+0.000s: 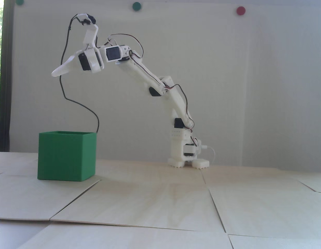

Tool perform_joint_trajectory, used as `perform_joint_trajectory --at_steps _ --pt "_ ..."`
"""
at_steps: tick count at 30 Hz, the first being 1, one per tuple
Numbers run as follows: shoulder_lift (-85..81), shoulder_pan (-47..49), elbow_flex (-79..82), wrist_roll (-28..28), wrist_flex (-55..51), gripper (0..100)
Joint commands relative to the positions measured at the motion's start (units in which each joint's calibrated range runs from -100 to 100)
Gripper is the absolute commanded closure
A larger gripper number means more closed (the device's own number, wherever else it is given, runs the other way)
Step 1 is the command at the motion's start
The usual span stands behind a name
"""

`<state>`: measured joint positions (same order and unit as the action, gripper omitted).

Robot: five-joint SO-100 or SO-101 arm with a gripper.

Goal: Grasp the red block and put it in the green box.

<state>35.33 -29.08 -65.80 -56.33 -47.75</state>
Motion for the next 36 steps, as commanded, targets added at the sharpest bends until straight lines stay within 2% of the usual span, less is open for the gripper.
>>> perform_joint_trajectory --at_steps 1,12,15,19,20,22,26,28,29,32,35,36 --pt "-2.12 0.17 -4.47 0.11 2.05 44" --pt "-2.12 0.57 -4.56 0.11 2.05 47" --pt "-2.12 0.57 -4.74 0.11 2.05 63" --pt "-2.12 0.65 -4.74 0.11 2.05 96" --pt "-2.2 0.65 -4.74 0.11 2.05 100" --pt "-2.2 0.65 -4.74 0.11 2.05 96" --pt "-2.44 1.29 -4.74 1.99 1.04 98" --pt "-2.99 1.94 -4.83 4.8 -3.09 98" --pt "-3.07 3.06 -4.92 5.32 -8.57 98" --pt "-3.86 5.24 -8.02 4.28 -22.15 98" --pt "-5.84 7.65 -12.99 2.92 -41.29 98" --pt "-6.7 9.18 -15.57 2.45 -50.64 98"
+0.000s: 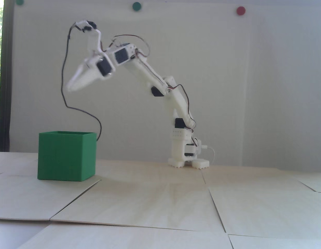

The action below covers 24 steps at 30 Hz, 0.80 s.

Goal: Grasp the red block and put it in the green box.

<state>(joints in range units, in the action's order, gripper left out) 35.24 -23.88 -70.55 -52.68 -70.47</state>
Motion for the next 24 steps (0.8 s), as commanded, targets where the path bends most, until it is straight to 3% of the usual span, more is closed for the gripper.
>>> perform_joint_trajectory --at_steps 1,5,10,16,24 --pt "-7.25 4.94 -11.35 -0.67 -29.53 98" --pt "-10.33 8.16 -10.55 3.86 -29.11 98" --pt "-16.73 9.61 5.86 4.17 -29.11 98" --pt "-37.41 13.07 48.36 0.94 -29.11 98" --pt "-64.65 24.49 87.49 1.25 -27.09 98"
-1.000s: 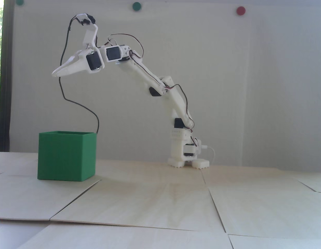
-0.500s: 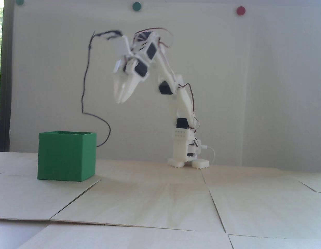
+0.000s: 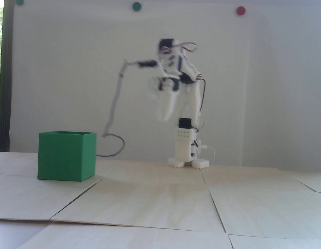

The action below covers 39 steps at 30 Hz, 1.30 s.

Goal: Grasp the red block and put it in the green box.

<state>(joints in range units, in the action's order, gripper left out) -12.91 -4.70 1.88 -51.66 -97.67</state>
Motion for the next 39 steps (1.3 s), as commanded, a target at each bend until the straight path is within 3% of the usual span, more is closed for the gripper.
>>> perform_joint_trajectory --at_steps 1,15,24,27,39 --pt "-19.34 6.67 19.24 0.28 2.06 98" --pt "-46.98 11.33 73.54 0.28 56.86 98" --pt "-53.93 16.96 92.62 0.28 74.4 98" --pt "-54.72 17.04 96.35 0.28 73.89 98" --pt "-55.27 16.96 96.43 0.28 52.81 98"
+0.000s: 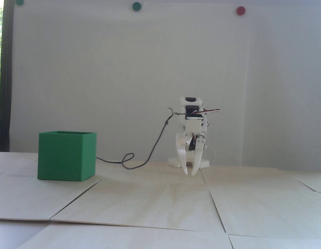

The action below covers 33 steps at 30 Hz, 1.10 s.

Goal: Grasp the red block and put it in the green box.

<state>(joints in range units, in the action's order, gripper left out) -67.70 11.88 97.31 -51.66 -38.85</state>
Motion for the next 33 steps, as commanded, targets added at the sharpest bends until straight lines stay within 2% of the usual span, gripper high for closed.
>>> perform_joint_trajectory --at_steps 1,8,13,19,23,29,33 --pt "-0.48 0.38 1.0 0.28 -7.27 98" --pt "-1.19 -0.26 1.0 0.28 -8.53 98" --pt "-9.87 -3.4 1.0 0.28 -10.14 98" --pt "-24.16 -8.47 1.0 -0.14 -19.75 98" --pt "-32.06 -7.9 1.0 -0.24 -28.26 98" --pt "-31.51 -7.1 1.0 0.17 -30.2 98" --pt "-31.51 -7.02 1.0 -0.24 -36.7 98"
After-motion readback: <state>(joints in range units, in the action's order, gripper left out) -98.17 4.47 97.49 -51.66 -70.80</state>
